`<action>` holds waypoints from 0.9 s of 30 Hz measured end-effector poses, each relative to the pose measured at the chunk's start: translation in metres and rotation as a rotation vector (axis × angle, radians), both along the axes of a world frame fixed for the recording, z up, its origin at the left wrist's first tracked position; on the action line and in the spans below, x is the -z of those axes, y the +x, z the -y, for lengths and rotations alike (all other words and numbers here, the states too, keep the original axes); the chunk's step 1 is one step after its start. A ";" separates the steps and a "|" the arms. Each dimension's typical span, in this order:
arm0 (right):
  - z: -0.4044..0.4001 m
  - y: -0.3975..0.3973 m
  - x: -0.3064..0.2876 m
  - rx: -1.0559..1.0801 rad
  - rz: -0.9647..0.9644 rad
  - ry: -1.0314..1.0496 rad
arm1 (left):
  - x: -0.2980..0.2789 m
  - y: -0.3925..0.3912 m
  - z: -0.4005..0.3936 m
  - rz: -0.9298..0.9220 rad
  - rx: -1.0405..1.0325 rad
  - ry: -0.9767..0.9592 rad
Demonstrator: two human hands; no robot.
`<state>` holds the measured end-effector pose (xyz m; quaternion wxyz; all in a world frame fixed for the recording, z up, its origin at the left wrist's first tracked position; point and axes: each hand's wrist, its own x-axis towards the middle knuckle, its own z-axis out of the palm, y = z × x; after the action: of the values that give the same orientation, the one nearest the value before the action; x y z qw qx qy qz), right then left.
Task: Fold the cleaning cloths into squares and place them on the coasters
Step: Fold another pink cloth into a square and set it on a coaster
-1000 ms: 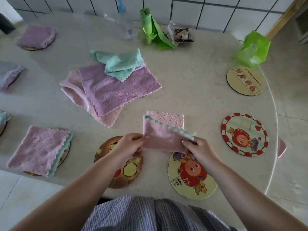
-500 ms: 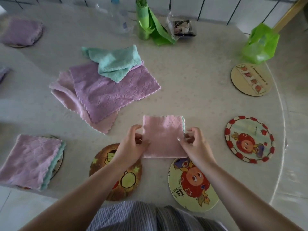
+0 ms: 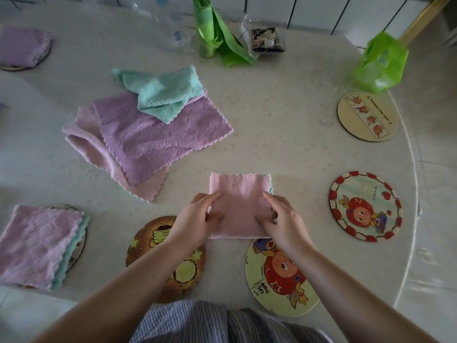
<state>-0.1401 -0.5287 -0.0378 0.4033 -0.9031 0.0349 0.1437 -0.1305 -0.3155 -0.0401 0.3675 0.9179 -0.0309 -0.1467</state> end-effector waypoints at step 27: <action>-0.003 0.000 -0.011 0.033 -0.069 -0.171 | -0.003 -0.004 -0.020 0.059 -0.036 0.132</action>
<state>-0.1400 -0.5261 -0.0265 0.3258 -0.9279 0.0759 0.1645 -0.1342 -0.2957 -0.0373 0.3077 0.9444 -0.0154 -0.1149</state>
